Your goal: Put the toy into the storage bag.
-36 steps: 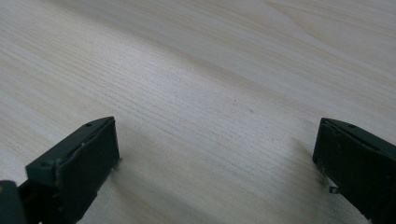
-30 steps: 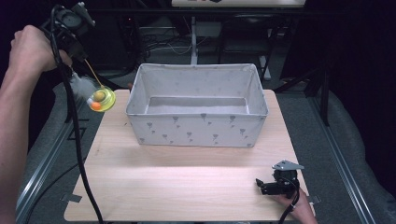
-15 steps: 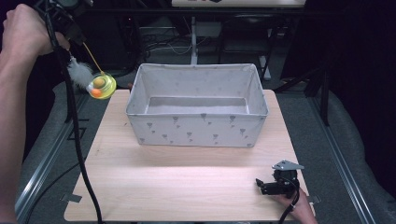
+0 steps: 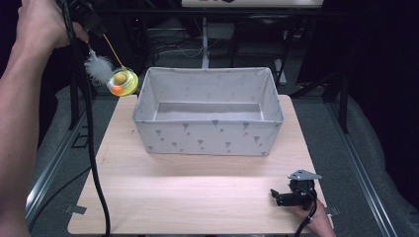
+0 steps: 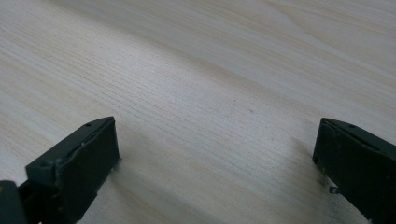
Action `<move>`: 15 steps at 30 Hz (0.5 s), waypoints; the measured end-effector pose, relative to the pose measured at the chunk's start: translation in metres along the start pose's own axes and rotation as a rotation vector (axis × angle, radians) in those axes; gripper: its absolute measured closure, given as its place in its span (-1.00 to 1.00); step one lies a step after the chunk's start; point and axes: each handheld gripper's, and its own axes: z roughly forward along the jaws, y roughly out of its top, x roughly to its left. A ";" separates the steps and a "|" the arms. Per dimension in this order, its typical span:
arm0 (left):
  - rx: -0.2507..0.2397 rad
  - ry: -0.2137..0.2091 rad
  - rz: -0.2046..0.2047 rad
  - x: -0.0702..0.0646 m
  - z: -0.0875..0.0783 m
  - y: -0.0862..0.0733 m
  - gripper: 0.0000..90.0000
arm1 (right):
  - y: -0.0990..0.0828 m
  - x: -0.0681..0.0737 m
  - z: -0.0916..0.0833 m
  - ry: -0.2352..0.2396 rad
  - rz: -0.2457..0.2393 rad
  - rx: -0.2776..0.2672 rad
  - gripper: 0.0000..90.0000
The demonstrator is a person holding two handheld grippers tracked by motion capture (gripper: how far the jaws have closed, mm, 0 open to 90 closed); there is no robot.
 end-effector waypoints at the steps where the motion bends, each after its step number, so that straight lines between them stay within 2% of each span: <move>1: -0.001 -0.003 0.005 -0.002 -0.001 0.002 0.96 | 0.000 0.000 0.000 0.004 0.001 0.000 -1.00; 15: -0.034 -0.039 0.052 -0.024 0.000 0.022 0.96 | 0.000 0.000 0.000 0.005 0.001 -0.002 -1.00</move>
